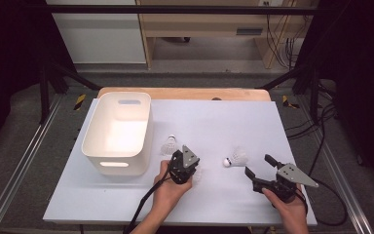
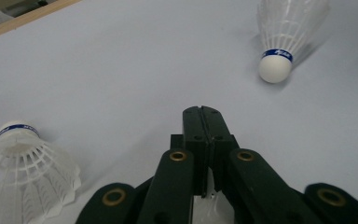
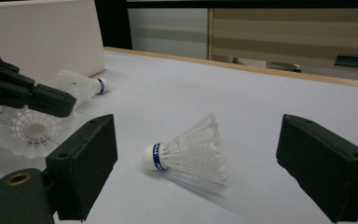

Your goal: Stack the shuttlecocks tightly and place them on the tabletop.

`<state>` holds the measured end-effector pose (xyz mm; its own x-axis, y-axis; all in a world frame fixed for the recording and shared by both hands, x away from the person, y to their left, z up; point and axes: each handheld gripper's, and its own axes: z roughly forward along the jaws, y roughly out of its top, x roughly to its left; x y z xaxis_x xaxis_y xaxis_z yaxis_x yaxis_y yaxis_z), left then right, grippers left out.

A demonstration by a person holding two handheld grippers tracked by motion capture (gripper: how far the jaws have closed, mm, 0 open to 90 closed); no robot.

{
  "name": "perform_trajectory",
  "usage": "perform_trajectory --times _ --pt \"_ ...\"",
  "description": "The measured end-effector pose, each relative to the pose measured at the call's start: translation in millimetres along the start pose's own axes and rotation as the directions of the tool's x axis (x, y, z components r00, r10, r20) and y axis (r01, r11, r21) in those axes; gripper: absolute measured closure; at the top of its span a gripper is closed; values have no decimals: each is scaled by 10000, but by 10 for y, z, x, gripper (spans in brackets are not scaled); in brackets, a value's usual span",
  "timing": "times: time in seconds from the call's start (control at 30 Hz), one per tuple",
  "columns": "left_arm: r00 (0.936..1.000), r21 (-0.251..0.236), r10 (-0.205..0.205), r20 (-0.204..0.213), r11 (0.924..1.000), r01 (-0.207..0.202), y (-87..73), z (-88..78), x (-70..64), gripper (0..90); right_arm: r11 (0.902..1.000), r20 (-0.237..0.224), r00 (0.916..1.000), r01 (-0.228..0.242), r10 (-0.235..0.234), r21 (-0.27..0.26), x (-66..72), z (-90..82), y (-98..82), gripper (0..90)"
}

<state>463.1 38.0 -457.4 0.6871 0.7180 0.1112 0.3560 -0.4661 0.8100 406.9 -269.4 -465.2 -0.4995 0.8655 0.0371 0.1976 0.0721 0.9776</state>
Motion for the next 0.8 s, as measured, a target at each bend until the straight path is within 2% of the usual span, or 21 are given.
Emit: perform_trajectory --times 0.13,0.23,0.33,0.4,0.43,0.53,0.57,0.6,0.67,0.8 --pt "9988 76 -108 -470 9999 111 47 81 16 899 10000 -53 10000 -24 23 -24 11 -10 8 127" --pt "9957 159 258 -884 9996 -244 63 109 40 900 10000 -93 10000 2 -2 -21 7 -7 7 126" --pt "9965 182 299 -786 9994 -286 68 117 62 900 10000 -104 9999 11 -12 -19 5 -5 9 126" --pt "9954 284 598 -746 9979 -578 75 120 56 900 10000 -138 9999 -18 18 -6 5 0 7 126" --pt "9926 367 882 -830 9957 -854 85 121 49 900 10000 -122 9999 -12 12 -4 3 2 7 126" --pt "9869 506 1272 -992 9912 -1227 97 122 60 900 10000 -102 9999 -17 17 -10 -3 3 5 126" --pt "9819 641 1516 -1133 9873 -1450 98 125 70 900 10000 -100 9999 -30 30 -13 -2 3 5 126" --pt "9797 710 1606 -1200 9857 -1529 98 127 86 900 10000 -105 9999 -25 25 -5 -3 3 5 126" --pt "9763 789 1688 -1358 9841 -1592 97 124 126 900 10000 -108 9999 -29 29 0 -2 5 4 126" --pt "9784 775 1615 -1288 9853 -1524 91 132 140 900 10000 -163 9999 -47 46 -42 4 -1 5 126"
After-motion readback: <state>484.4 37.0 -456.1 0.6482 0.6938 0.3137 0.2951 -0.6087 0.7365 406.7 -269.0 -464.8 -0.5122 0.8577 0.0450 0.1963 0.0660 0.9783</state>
